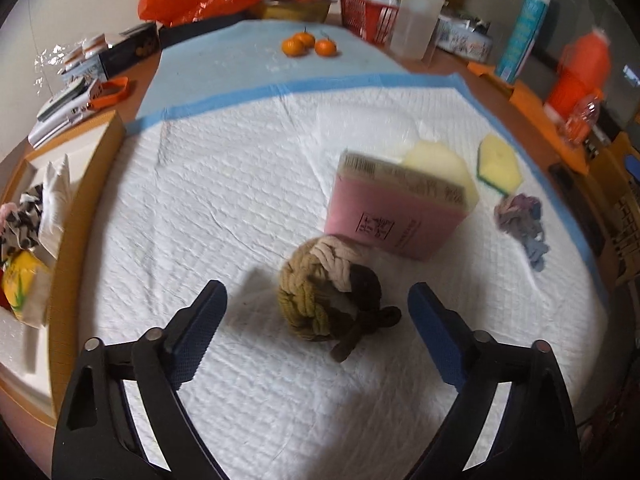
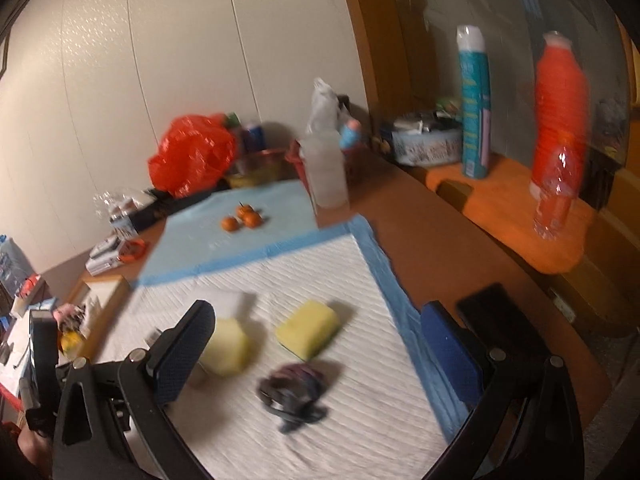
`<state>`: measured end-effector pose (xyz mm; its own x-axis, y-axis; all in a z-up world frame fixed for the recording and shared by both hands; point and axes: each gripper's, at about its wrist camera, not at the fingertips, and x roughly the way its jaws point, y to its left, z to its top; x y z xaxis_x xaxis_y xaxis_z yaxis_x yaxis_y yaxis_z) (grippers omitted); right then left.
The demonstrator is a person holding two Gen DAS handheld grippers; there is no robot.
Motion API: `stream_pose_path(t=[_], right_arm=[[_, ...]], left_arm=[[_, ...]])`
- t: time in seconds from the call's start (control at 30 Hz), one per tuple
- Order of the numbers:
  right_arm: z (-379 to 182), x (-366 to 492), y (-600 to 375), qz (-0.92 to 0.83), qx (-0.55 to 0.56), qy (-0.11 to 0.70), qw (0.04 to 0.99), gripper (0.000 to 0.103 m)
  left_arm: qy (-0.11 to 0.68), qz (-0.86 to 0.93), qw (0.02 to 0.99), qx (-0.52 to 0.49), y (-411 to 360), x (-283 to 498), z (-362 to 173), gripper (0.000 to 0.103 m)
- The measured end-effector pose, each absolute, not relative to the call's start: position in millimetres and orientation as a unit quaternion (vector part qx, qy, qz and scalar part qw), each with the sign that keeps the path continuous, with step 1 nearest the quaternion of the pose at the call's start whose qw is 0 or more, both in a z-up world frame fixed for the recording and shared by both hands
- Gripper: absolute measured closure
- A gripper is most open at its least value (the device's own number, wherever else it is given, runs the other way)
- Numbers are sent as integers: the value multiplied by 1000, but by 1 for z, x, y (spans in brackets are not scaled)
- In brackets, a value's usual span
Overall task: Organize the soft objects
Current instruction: 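Grasp the beige braided rope knot with the left gripper while the right grasps the purple-grey knotted rope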
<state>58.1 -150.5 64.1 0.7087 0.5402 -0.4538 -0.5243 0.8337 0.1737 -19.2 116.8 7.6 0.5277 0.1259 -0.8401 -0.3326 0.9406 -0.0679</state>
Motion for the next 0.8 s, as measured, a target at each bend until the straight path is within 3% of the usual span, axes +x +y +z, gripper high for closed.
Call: stream_pose_path(t=[0.1,0.17,0.23,0.33,0.43,0.8], right_arm=[[54,63,-157,298,13,263,918,0],[49,64,-159,310,15,267,913,0],[44,68,-158,325,19,273,905,0],[41,71,-156,334,18,279,900,0],[37,75,-150,342,5,289,894,0],[-14,68,-83,347,-154,333,863,0]], left_arm=[[473,144,862,-107,114,-15,0,20],[472,157,862,-101,113,-14,-3,31],[467,164,864,-92,114,-14,-3,51],[462,163,866,-100,117,-18,-1,64],[451,172,868,-114,122,-24,4,69],[381,202,895,-118,129,-57,61,70]])
